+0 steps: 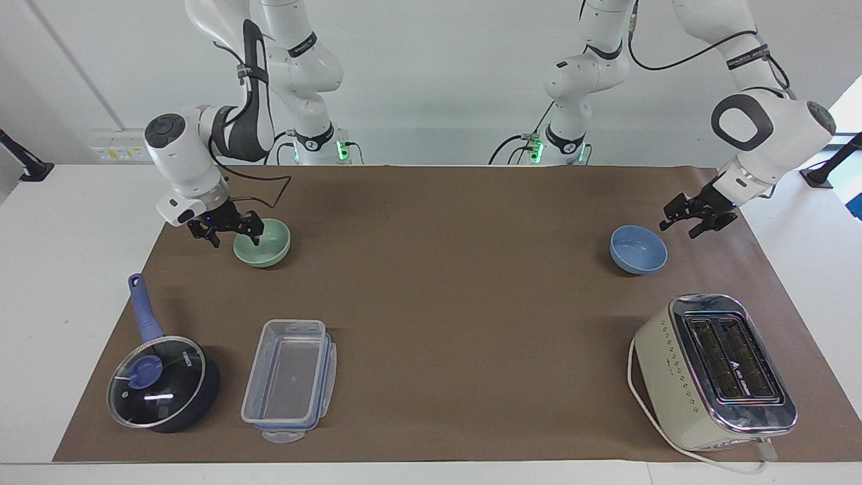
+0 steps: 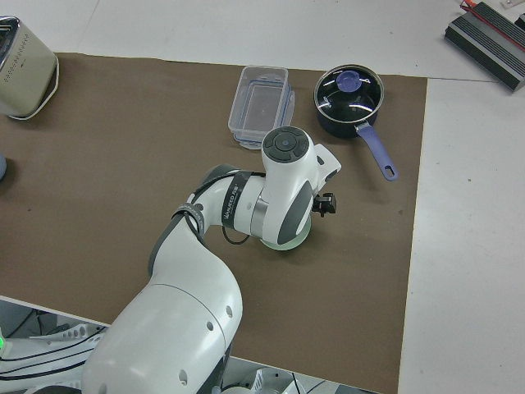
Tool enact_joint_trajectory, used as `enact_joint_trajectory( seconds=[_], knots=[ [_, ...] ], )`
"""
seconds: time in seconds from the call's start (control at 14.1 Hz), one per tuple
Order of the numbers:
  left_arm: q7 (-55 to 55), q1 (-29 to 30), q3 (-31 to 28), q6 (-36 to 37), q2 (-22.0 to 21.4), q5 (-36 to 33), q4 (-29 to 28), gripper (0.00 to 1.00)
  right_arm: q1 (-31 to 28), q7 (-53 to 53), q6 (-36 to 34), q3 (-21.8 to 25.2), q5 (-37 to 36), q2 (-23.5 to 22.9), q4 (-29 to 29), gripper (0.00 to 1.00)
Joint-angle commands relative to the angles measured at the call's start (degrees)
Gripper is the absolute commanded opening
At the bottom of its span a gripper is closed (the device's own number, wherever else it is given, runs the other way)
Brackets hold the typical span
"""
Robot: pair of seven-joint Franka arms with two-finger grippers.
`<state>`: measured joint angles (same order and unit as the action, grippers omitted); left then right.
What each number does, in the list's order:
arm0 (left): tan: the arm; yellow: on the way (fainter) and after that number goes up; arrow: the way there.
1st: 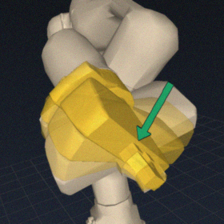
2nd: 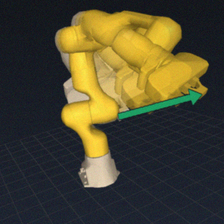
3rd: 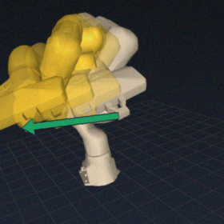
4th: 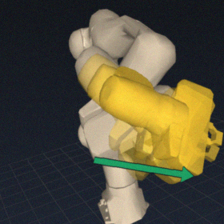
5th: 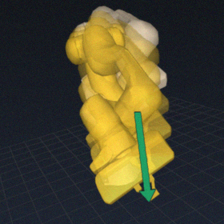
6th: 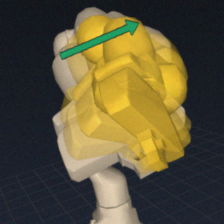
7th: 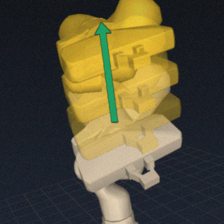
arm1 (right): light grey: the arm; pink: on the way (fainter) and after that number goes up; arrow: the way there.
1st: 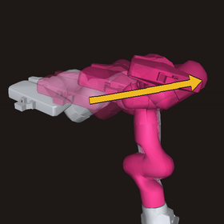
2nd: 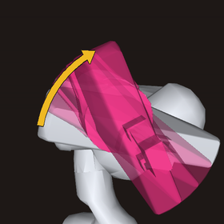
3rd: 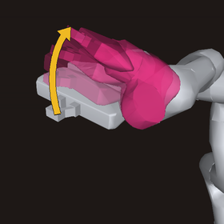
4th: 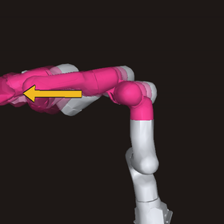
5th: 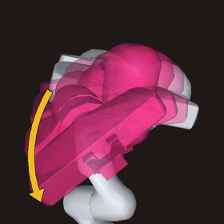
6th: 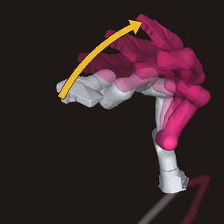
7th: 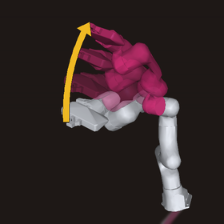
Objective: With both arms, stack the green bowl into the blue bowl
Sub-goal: 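Reach the right gripper into the green bowl while the left reaches the blue bowl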
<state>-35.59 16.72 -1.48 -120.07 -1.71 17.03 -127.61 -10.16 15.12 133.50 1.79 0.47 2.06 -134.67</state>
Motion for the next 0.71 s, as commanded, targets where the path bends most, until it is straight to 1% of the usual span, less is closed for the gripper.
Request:
enact_joint_trajectory(
  seconds=[0.0,0.14,0.21,0.28,0.36,0.43,0.5,0.64],
  knots=[
    [-0.3,-0.3,-0.1,-4.8,1.4,1.5,-1.5,0.81,-0.8,2.1,4.7,-0.6,3.1,-1.8,-1.4,1.0],
    [2.1,-2.0,0.0,-8.2,2.1,2.0,-3.0,0.79,-0.6,2.2,5.4,-0.6,4.0,-2.6,-1.4,1.0],
    [2.3,-2.3,0.0,-10.6,3.4,2.0,-3.7,0.77,-0.6,2.2,5.4,-0.6,4.0,-2.6,-1.4,0.9],
    [2.4,-2.4,0.0,-11.9,3.8,2.1,-4.0,0.75,-0.7,2.4,5.2,-0.6,4.0,-2.6,-1.4,0.69],
    [2.5,-2.7,0.0,-11.9,3.8,2.1,-4.1,0.7,-0.7,2.5,5.0,-0.6,4.0,-2.6,-1.4,0.42],
    [2.8,-2.7,0.0,-11.9,3.8,2.1,-4.1,0.6,-0.7,2.5,4.8,-0.6,4.1,-2.6,-1.4,0.14],
    [2.9,-2.7,0.0,-11.8,3.8,2.2,-4.1,0.5,-0.6,2.0,4.8,-0.6,4.4,-2.6,-1.5,0.0],
    [2.9,-2.6,0.0,-11.2,3.7,3.1,-4.0,0.1,-0.6,1.9,4.8,-0.6,4.7,-2.6,-1.4,0.0]
  ],
)
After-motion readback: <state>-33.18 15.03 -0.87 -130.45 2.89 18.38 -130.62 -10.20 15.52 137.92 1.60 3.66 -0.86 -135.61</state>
